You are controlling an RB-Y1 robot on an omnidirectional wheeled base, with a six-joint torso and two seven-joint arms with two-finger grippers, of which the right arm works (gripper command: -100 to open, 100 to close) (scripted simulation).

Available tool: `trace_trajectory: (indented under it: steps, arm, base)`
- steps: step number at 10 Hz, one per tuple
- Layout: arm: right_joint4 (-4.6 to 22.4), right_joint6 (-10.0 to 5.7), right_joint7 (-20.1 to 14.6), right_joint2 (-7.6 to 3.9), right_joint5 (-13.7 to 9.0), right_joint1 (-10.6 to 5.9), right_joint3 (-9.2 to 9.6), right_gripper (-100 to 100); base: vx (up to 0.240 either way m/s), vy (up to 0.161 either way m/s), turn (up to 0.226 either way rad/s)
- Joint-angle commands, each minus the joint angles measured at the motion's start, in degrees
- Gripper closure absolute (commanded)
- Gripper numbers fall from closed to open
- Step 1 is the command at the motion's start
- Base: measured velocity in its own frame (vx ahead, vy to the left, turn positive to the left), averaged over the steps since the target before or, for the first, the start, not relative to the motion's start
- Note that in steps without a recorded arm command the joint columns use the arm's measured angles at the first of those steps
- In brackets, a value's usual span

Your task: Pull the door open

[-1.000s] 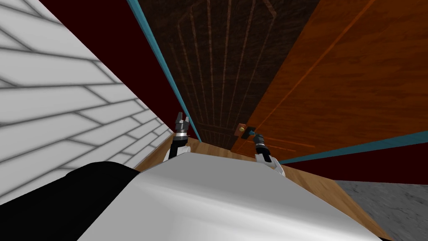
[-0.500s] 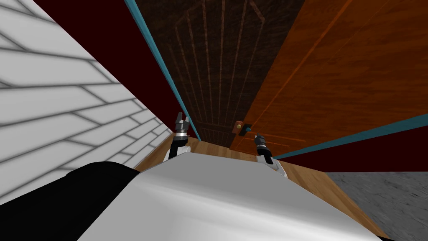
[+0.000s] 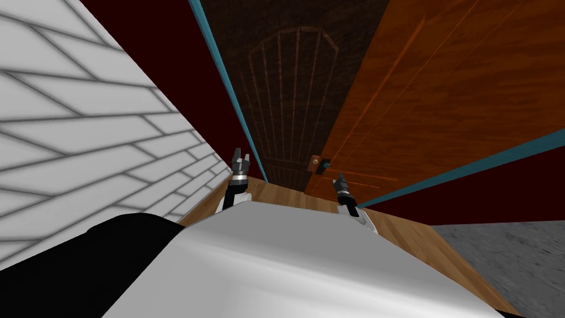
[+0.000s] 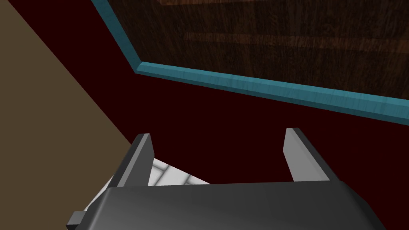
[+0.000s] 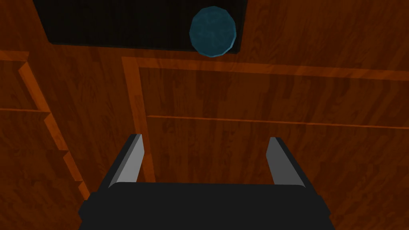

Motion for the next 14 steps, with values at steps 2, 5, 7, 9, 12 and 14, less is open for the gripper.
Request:
trace_trajectory:
  steps: [2,5,7,9,12,14]
  arm:
    - [-0.95,-0.03,-0.45,0.07,0.12,0.12,1.03,-100]
    - [0.50,0.38,-0.05,-0.80,-0.32,1.23,-1.48,-100]
    - [1.84,0.57,0.53,-1.17,-0.64,1.34,-3.21,-100]
    - [2.06,0.47,0.76,-0.91,-0.64,0.71,-3.08,-100]
    - [1.74,0.08,0.97,0.05,-0.42,-1.10,-1.52,-100]
    - [1.29,-0.24,1.02,0.82,-0.20,-2.46,-0.09,-100]
  base:
    - [-0.116,0.075,0.073]
    - [-0.004,-0.050,-0.122]
    - [0.079,-0.079,-0.091]
    - [0.174,-0.034,0.033]
    - [0.200,0.000,0.111]
    - [0.214,0.083,0.150]
